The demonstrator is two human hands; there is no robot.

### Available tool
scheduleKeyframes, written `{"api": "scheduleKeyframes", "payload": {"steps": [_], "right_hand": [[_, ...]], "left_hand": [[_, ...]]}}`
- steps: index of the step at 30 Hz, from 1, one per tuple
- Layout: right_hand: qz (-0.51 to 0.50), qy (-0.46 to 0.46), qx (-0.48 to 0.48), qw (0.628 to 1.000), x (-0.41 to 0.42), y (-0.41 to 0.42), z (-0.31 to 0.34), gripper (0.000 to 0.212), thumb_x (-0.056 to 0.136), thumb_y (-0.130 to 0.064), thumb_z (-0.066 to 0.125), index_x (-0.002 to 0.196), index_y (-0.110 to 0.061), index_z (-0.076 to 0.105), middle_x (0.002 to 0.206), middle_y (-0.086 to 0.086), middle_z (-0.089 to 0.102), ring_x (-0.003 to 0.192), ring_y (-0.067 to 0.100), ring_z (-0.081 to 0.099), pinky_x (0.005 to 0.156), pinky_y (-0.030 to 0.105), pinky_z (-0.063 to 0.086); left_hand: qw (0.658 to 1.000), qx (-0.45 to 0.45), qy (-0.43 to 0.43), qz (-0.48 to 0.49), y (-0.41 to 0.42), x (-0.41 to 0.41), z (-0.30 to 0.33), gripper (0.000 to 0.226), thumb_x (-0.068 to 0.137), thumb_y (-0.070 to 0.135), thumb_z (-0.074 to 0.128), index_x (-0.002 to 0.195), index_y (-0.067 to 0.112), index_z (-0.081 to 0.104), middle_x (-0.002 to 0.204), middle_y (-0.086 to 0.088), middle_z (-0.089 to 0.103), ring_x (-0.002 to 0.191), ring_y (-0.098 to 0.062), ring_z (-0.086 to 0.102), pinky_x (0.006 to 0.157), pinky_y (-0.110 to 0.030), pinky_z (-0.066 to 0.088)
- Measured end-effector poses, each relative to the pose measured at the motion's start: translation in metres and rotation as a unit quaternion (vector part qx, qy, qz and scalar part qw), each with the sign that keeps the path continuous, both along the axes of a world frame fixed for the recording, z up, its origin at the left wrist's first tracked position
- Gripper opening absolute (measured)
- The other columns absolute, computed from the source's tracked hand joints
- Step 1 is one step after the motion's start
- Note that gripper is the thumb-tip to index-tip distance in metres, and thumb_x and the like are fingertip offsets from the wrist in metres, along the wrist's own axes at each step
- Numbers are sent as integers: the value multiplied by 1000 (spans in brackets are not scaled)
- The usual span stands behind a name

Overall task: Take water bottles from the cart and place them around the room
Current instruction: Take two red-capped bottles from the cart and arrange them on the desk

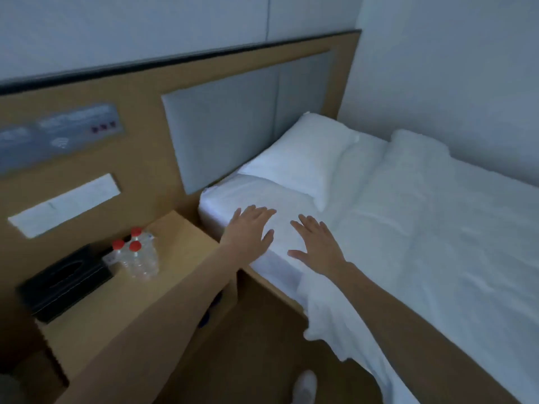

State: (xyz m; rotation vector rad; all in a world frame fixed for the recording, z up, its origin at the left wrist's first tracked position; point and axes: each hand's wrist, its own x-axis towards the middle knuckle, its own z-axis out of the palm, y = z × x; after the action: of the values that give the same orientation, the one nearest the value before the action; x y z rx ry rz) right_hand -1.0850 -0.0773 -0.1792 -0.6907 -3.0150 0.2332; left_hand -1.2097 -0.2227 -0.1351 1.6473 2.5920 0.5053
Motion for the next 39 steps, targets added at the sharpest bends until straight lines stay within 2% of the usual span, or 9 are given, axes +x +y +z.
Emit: {"api": "scheduleKeyframes", "payload": {"steps": [2, 5, 10, 18, 23, 27, 31, 34, 39], "right_hand": [[-83, 10, -7, 996, 80, 25, 22, 71, 93, -51, 44, 150, -20, 14, 159, 3, 6, 147, 20, 5, 118, 37, 3], [-225, 27, -11, 974, 211, 60, 50, 70, 93, -51, 44, 149, -20, 16, 159, 2, 9, 146, 19, 8, 117, 38, 5], [-401, 43, 1, 915, 423, 74, 78, 70, 93, -48, 47, 149, -19, 18, 158, 3, 13, 146, 20, 12, 117, 39, 8], [-578, 66, 45, 812, 765, 25, 112, 70, 91, -48, 50, 148, -19, 22, 156, 3, 21, 144, 19, 18, 117, 37, 14], [-704, 92, 36, 703, 956, -48, 130, 70, 89, -42, 57, 147, -20, 26, 155, 3, 24, 143, 20, 21, 117, 37, 15], [-767, 121, 44, 629, 1057, -91, 132, 67, 91, -40, 56, 147, -20, 26, 155, 1, 23, 143, 19, 20, 118, 37, 16], [-800, 151, 49, 578, 1120, -97, 116, 68, 90, -44, 56, 147, -21, 27, 155, 0, 25, 143, 18, 22, 118, 38, 17], [-815, 157, 31, 558, 1167, -77, 100, 69, 90, -44, 56, 148, -22, 24, 155, -1, 23, 143, 18, 20, 118, 36, 15], [-827, 155, 26, 540, 1260, -9, 95, 70, 90, -45, 55, 148, -21, 24, 155, -1, 23, 143, 17, 21, 117, 35, 18]], "left_hand": [[996, -17, 31, -85, 41, 55, 17, 53, 96, 43, 20, 146, 26, 26, 152, 4, 31, 142, -17, 20, 117, -38, 7], [978, 4, 65, -198, 97, 148, 42, 82, 75, 54, -7, 146, 26, 24, 151, 6, 31, 143, -15, 20, 117, -36, 6], [926, 17, 101, -363, 163, 326, 70, 87, 72, 55, -10, 147, 26, 23, 152, 2, 31, 144, -18, 20, 117, -40, 6], [837, 84, 78, -535, 228, 671, 97, 81, 78, 55, -5, 144, 24, 31, 146, 1, 41, 140, -20, 28, 116, -44, 9], [753, 95, -16, -651, 213, 899, 101, 47, 98, 42, 30, 140, 22, 38, 140, 2, 47, 134, -15, 35, 117, -45, 7], [677, 103, -15, -728, 196, 1041, 106, 46, 98, 42, 34, 139, 23, 38, 139, 3, 48, 135, -14, 35, 117, -45, 8], [627, 93, 11, -773, 207, 1130, 94, 46, 97, 44, 33, 139, 24, 36, 135, 3, 51, 131, -15, 39, 117, -48, 12], [614, 75, 10, -786, 240, 1191, 80, 45, 97, 45, 34, 136, 24, 38, 127, 3, 55, 126, -14, 44, 116, -49, 15], [610, 37, -31, -791, 321, 1297, 67, 48, 97, 45, 35, 140, 23, 36, 134, 2, 52, 129, -15, 41, 113, -42, 16]]}}
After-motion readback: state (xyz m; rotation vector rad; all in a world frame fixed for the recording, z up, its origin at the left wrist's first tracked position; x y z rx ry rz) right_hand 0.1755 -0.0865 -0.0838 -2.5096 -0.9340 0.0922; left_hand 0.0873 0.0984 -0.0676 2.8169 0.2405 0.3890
